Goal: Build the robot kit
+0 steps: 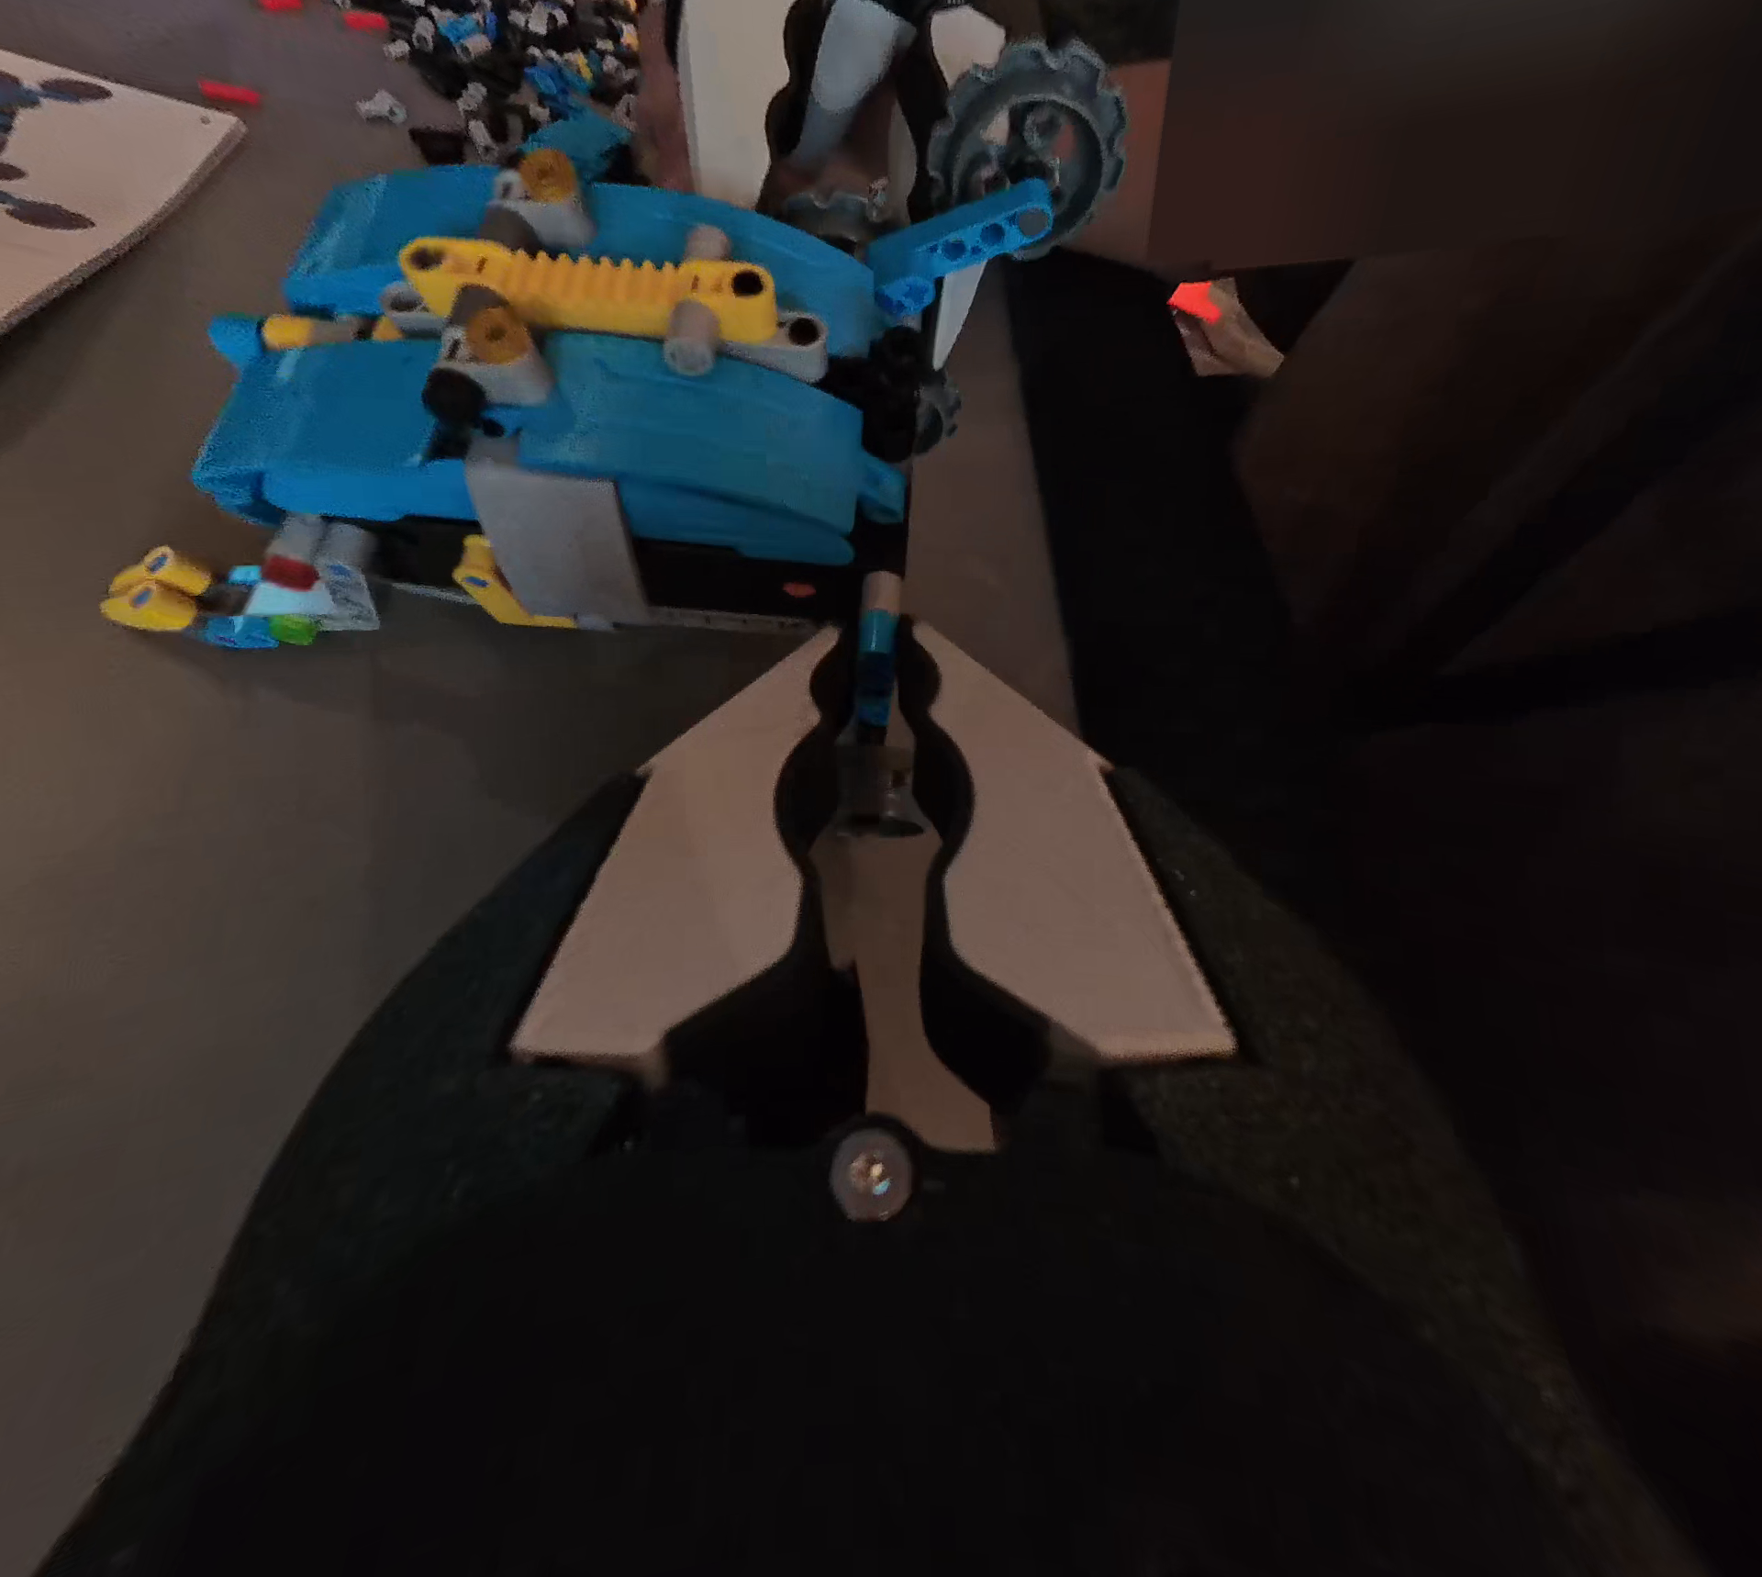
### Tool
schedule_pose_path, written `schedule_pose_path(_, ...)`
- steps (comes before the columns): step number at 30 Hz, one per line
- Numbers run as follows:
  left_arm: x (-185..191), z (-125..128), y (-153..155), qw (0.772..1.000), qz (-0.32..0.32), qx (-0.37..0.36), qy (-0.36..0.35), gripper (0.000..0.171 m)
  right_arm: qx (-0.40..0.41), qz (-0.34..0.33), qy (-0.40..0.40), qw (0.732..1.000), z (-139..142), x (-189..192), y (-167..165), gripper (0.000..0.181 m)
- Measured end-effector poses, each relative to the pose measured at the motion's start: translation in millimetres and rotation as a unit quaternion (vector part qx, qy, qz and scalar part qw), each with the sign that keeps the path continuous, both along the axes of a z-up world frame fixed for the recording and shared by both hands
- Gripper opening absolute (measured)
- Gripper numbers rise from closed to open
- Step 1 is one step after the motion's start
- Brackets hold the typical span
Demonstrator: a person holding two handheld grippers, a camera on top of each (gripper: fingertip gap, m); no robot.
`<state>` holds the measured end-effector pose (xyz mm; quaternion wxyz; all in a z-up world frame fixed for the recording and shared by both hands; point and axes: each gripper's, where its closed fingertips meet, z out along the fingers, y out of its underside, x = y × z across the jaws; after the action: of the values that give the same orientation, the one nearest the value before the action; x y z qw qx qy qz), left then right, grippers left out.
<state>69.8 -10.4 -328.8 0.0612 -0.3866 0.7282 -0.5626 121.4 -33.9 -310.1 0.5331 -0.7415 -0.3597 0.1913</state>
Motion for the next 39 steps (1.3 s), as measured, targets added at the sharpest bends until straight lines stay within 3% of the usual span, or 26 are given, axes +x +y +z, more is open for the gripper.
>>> schedule_pose_path(12,-8,2,10,0.999,0.005,0.012,-0.035,0.006,-0.023,-0.012,-0.019,0.999,-3,5,-6,0.044)
schedule_pose_path(15,-4,-1,21,0.998,0.035,0.019,-0.038,0.006,-0.031,-0.026,0.064,0.997,10,22,-9,0.044)
schedule_pose_path(18,-7,0,11,0.998,0.012,0.044,-0.049,0.006,-0.027,-0.013,0.005,1.0,-2,10,-8,0.045)
schedule_pose_path(24,-15,0,17,0.998,0.002,0.037,-0.046,0.006,0.011,-0.051,-0.004,0.999,9,51,-12,0.045)
schedule_pose_path(32,-20,2,21,0.998,-0.014,0.037,-0.05,0.006,-0.091,-0.077,-0.144,0.982,-53,80,-17,0.046)
schedule_pose_path(39,-20,4,25,0.998,-0.015,0.027,-0.055,0.006,-0.097,-0.087,-0.201,0.971,-75,86,-15,0.05)
